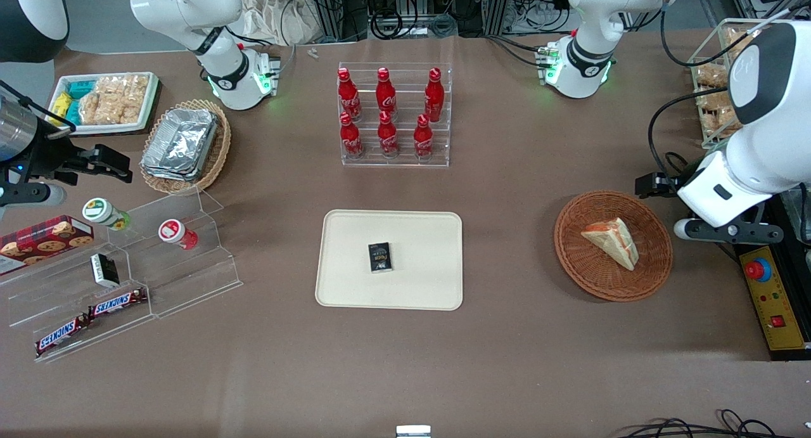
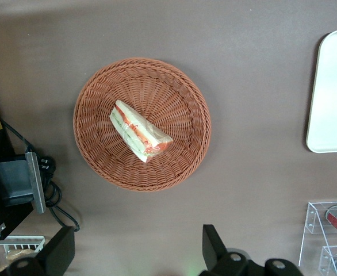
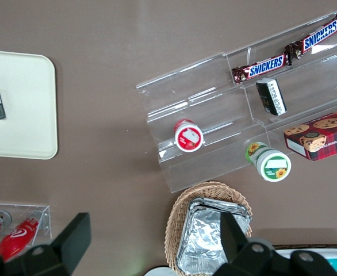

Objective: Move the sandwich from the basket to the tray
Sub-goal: 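Lower the open left gripper over the wrapped sandwich in the basket, then close the left gripper on the sandwich's wrapped edge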

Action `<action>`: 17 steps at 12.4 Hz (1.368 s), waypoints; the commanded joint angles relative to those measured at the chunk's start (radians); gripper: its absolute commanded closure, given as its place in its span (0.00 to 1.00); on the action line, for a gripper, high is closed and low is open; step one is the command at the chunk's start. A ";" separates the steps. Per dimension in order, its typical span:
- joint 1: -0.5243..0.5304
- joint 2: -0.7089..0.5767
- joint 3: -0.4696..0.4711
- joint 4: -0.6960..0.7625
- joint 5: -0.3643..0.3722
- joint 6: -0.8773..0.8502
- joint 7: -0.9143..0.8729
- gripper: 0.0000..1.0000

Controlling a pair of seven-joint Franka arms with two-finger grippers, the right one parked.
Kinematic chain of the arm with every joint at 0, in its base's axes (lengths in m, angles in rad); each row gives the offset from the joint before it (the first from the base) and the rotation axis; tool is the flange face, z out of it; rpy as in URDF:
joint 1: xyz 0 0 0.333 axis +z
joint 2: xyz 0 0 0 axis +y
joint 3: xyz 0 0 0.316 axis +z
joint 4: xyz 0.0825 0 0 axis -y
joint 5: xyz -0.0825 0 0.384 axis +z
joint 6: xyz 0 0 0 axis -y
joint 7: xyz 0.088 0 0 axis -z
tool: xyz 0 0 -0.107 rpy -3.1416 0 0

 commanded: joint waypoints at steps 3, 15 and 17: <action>-0.012 0.034 0.009 0.041 -0.012 -0.009 0.008 0.00; 0.036 0.003 0.018 -0.415 -0.001 0.480 -0.656 0.00; 0.036 0.003 0.018 -0.497 0.002 0.598 -0.755 0.00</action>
